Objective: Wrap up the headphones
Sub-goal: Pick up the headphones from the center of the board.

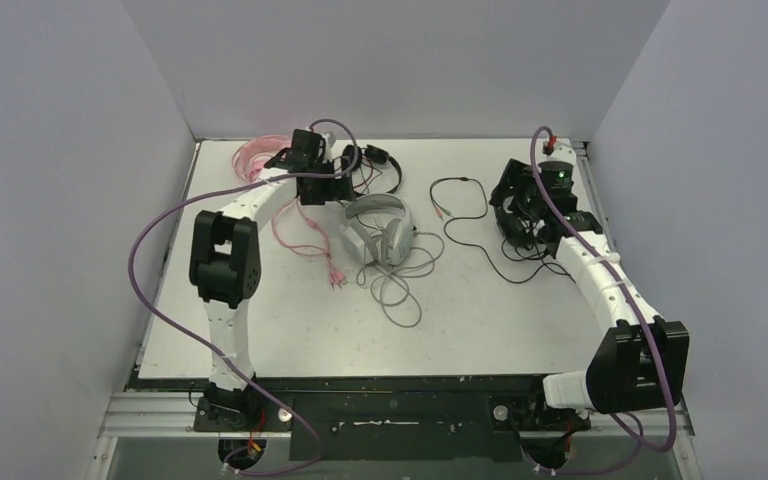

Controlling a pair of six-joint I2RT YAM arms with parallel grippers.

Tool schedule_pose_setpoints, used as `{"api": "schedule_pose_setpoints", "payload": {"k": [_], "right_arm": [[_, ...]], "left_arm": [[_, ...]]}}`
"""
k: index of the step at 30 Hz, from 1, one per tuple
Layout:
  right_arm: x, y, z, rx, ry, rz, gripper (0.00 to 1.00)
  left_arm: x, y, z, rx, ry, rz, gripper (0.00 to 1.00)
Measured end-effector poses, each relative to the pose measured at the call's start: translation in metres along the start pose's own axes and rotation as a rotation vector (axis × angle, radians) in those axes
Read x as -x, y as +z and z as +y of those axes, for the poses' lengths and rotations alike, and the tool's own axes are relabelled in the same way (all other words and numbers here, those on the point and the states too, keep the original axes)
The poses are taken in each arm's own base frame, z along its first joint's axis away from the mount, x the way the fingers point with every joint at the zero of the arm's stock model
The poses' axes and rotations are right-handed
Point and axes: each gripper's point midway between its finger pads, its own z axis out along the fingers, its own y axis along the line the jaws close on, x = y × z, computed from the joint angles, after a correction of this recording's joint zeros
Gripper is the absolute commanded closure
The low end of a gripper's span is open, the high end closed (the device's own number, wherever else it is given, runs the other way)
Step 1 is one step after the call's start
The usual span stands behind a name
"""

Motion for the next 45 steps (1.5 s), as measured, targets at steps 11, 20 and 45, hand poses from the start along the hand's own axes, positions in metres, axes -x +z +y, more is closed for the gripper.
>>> {"api": "schedule_pose_setpoints", "payload": {"k": [11, 20, 45], "right_arm": [[-0.047, -0.015, 0.049, 0.166, -0.088, 0.108, 0.09], [-0.071, -0.024, 0.075, 0.235, -0.127, 0.151, 0.09], [-0.107, -0.057, 0.124, 0.423, -0.199, 0.202, 0.05]], "left_arm": [[-0.074, 0.021, -0.02, 0.115, 0.098, 0.165, 0.62], [-0.134, -0.032, -0.021, 0.159, -0.094, 0.117, 0.61], [-0.053, -0.109, -0.001, 0.024, -0.09, -0.228, 0.03]]}}
